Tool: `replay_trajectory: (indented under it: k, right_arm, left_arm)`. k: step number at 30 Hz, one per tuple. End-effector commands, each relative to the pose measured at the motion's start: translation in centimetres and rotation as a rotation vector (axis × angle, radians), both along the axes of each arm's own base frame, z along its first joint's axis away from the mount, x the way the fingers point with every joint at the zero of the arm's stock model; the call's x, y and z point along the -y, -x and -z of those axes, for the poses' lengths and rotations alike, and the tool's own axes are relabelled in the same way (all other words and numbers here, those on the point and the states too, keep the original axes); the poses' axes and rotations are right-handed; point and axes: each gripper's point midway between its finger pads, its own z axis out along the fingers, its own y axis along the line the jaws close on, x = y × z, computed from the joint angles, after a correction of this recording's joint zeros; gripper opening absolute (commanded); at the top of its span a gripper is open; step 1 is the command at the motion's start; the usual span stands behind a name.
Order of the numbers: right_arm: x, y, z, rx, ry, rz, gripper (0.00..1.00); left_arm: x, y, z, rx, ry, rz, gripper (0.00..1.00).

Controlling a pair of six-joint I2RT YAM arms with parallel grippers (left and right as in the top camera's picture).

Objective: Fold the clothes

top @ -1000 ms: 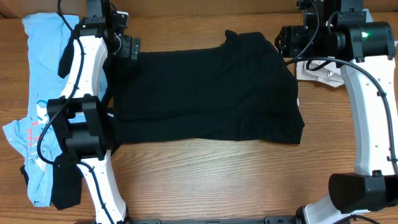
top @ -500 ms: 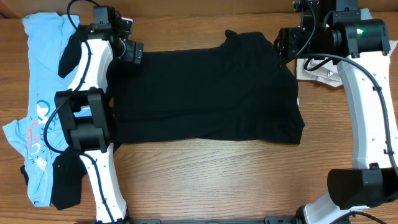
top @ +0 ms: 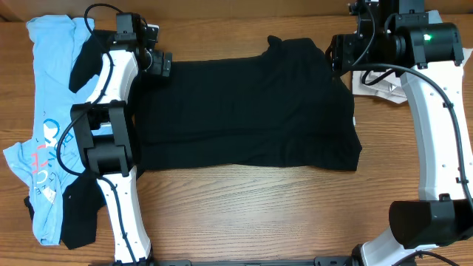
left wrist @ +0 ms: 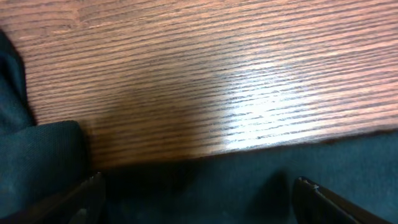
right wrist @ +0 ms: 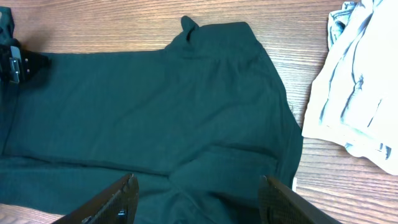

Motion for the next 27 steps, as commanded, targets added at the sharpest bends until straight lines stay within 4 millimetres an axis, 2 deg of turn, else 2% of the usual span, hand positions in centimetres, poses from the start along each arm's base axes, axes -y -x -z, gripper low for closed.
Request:
replay_trajectory:
  k: [1,6,21,27]
  right_arm:
    - [-0.1,-0.3,-0.8,0.029,0.005,-0.007,0.65]
    - [-0.1,-0.4,-0.9,0.034,0.005,-0.007,0.65]
    - [-0.1,-0.4,-0.9,0.034,0.004,-0.008,0.65]
    - [-0.1,-0.4,-0.9,0.034,0.004,-0.008,0.64]
  left_arm:
    - [0.1,-0.5,0.7,0.004,0.000,-0.022,0.95]
    - [-0.9,-0.5,0.8,0.003,-0.030,-0.085,0.92]
    - [-0.8,0.6,2.7,-0.053,-0.008,-0.122,0.79]
    - [-0.7,2.6,6.4,-0.167,-0.003,-0.134,0.75]
